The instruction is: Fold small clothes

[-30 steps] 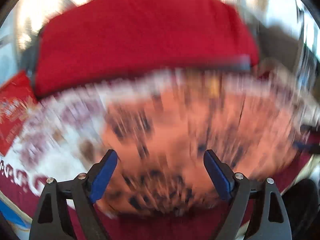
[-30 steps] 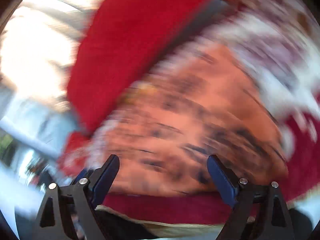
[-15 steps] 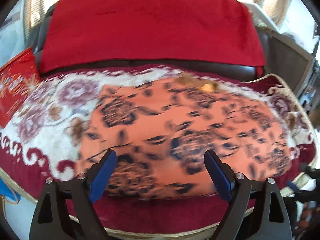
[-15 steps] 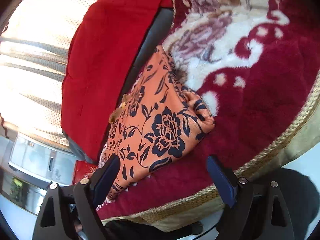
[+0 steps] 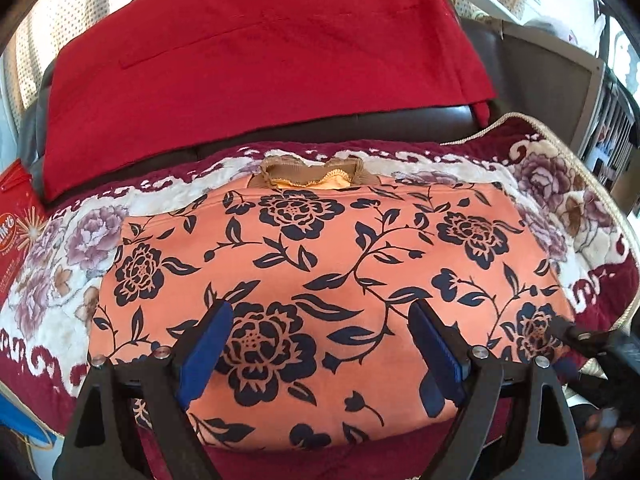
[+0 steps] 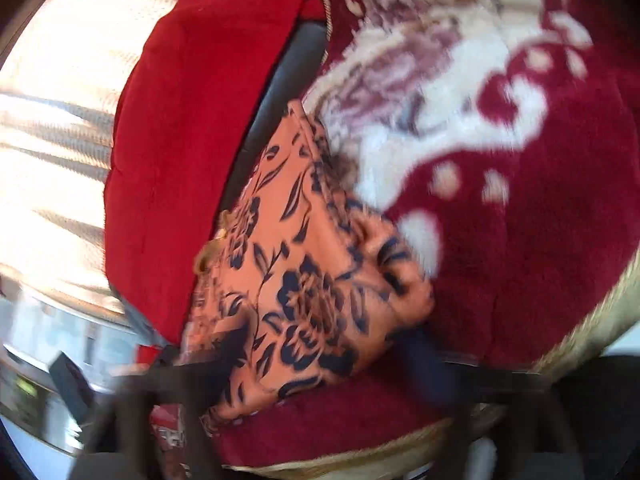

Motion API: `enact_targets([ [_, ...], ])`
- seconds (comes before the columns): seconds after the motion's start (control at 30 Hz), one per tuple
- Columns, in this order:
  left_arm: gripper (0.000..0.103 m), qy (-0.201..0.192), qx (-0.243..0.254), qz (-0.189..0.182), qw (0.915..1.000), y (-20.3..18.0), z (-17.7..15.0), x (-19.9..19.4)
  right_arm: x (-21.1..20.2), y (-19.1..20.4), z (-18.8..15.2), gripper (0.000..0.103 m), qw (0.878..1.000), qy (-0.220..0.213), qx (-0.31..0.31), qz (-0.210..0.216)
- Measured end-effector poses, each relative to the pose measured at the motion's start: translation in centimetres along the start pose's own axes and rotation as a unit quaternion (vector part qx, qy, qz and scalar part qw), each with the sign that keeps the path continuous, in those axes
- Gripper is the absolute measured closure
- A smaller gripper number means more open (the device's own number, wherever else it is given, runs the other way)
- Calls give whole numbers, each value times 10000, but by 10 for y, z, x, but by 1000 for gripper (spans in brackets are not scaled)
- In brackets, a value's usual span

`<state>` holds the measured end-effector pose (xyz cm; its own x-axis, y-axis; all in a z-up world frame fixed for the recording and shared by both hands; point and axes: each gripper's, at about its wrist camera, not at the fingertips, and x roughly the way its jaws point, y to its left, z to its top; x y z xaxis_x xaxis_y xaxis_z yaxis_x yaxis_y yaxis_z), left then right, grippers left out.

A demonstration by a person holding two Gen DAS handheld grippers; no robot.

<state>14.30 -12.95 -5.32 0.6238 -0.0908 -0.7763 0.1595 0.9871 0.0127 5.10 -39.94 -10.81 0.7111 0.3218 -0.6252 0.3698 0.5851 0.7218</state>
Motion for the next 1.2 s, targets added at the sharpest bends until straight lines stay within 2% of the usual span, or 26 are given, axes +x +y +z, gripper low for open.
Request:
enact_targets([
  [0.07,14,68,-5,57,10000,0,1,5,1,5,5,94,9997,66,-240,-78],
  [0.13,14,34,-24,93,9999,1,2,2,-16,21,2,95,9966,-252,-728,-276],
  [0.2,14,-202,-76,130,9997,6,4,-6,-32,38,-5,95,9882,-574,-1319,-531],
  [0.23,13,-303,-94,151,9994,8,4,-7,-31,36,-6,94,9861,-559,-1421,-651],
  [0.27,13,-338,-102,166,9992,9,5,-5,-17,25,-4,93,9862,-301,-1386,-853],
  [0.3,13,-258,-94,182,9995,9,5,1,-4,13,-2,88,9882,3,-1201,-947],
  [0.33,13,-29,-53,222,9997,9,5,14,6,-2,0,84,9936,223,-816,-747],
  [0.37,13,126,-11,254,9996,8,3,24,-1,-14,5,81,9985,148,-413,-339],
  [0.4,13,285,54,292,9992,8,0,34,-7,-16,8,69,9989,113,-355,-278],
  [0.43,13,426,116,347,9984,7,-4,44,-15,-15,11,43,9988,3,-370,-322],
  [0.5,8,331,210,397,9984,7,-11,53,-39,-11,19,15,9973,-453,-432,-374],
  [0.57,4,181,253,455,9985,6,-15,55,-54,-5,34,15,9957,-714,-537,-260],
  [0.7,1,155,202,339,9991,11,-16,58,-32,16,71,15,9961,-504,-729,-53],
  [0.87,0,120,200,170,9996,15,-16,58,47,44,114,15,9923,410,-1165,36],
  [0.97,0,120,158,94,9998,17,-16,58,91,49,131,15,9882,853,-1237,-292],
  [1.07,0,67,145,30,9999,17,-17,58,117,57,144,17,9852,834,-1400,-526],
  [1.1,0,56,132,2,9999,18,-17,58,118,61,144,40,9822,808,-1579,-619],
  [1.13,0,51,121,-8,9999,18,-17,59,122,68,144,94,9765,849,-1829,-767],
  [1.17,0,44,121,-27,9999,18,-17,59,124,74,143,92,9724,900,-1946,-921],
  [1.2,0,43,126,-46,9999,19,-17,59,119,84,139,92,9682,764,-2131,-1066],
])
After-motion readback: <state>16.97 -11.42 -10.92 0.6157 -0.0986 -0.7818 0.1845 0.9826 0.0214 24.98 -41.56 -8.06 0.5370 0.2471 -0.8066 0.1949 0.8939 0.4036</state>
